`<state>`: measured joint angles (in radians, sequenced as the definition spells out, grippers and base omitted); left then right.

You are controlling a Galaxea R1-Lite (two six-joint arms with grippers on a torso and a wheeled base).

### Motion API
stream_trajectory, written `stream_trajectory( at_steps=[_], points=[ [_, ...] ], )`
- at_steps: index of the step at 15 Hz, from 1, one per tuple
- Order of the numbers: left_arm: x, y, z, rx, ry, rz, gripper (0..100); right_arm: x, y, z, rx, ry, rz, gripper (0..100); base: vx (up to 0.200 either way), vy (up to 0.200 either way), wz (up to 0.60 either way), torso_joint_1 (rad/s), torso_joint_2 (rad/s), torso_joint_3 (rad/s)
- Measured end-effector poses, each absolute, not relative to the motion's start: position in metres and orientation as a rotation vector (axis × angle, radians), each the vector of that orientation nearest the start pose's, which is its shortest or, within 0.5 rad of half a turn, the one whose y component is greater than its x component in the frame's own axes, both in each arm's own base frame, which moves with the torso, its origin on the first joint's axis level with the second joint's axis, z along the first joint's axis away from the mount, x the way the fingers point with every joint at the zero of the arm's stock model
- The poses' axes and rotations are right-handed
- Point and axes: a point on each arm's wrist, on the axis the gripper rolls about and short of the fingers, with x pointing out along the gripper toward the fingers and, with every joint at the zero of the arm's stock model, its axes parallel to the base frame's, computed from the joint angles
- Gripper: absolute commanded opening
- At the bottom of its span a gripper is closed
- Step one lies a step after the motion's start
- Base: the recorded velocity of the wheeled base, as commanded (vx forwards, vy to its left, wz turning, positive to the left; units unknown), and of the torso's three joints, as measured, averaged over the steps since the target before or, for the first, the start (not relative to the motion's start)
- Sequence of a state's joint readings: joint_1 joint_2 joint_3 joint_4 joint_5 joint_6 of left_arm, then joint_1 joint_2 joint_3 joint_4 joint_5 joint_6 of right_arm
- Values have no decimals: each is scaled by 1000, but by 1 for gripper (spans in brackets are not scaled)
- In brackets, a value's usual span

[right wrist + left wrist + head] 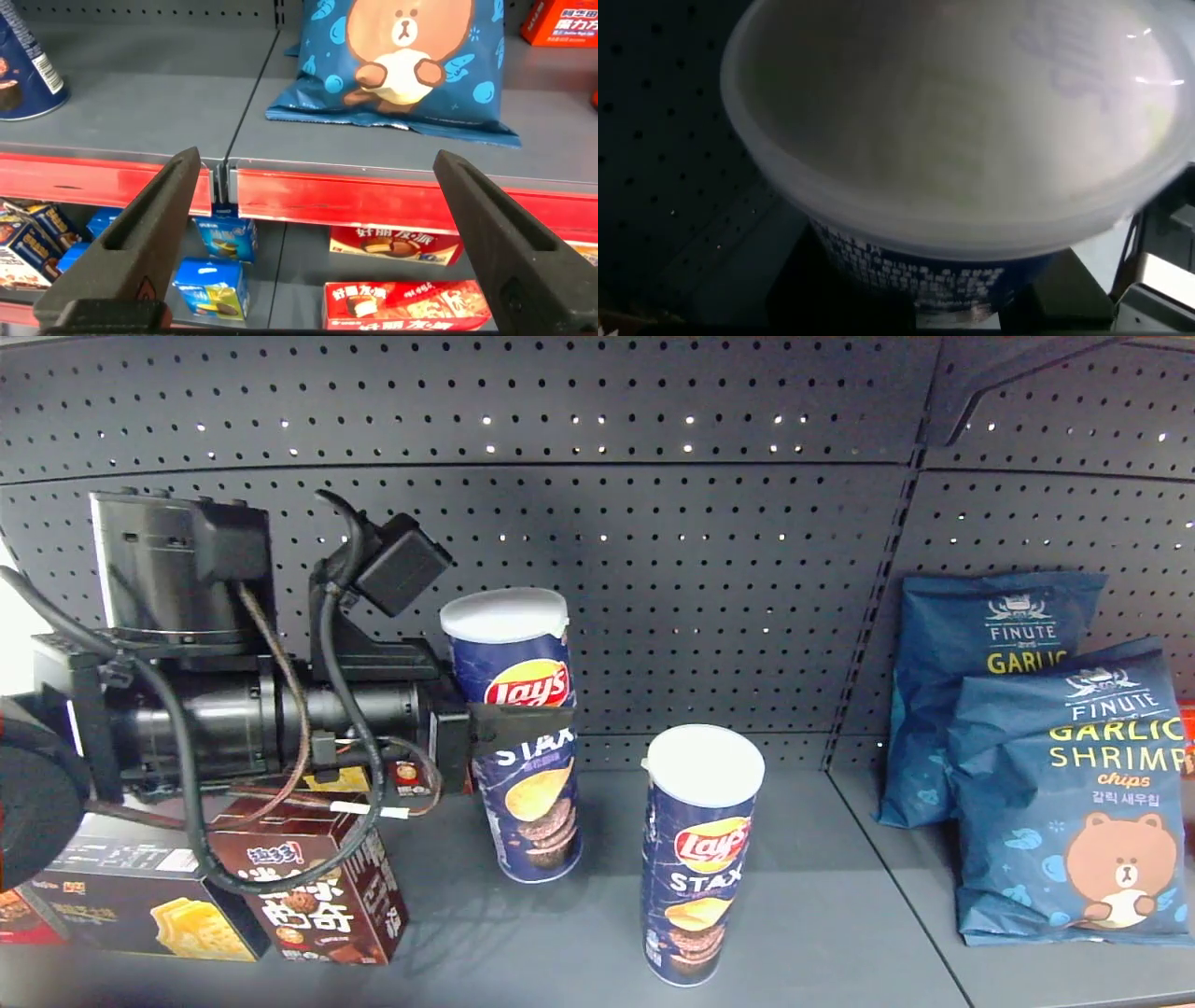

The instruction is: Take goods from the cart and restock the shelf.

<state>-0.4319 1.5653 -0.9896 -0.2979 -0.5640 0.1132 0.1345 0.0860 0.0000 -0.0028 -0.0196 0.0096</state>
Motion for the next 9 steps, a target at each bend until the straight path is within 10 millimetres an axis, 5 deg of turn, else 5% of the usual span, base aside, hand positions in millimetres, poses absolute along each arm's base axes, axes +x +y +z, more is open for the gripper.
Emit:
stream_trajectory(
  at_steps=[9],
  points=[
    [316,-162,219,102,223,-1011,0,-16,-3,77,3,85,114,100,0,0,0,0,0,0]
  ],
)
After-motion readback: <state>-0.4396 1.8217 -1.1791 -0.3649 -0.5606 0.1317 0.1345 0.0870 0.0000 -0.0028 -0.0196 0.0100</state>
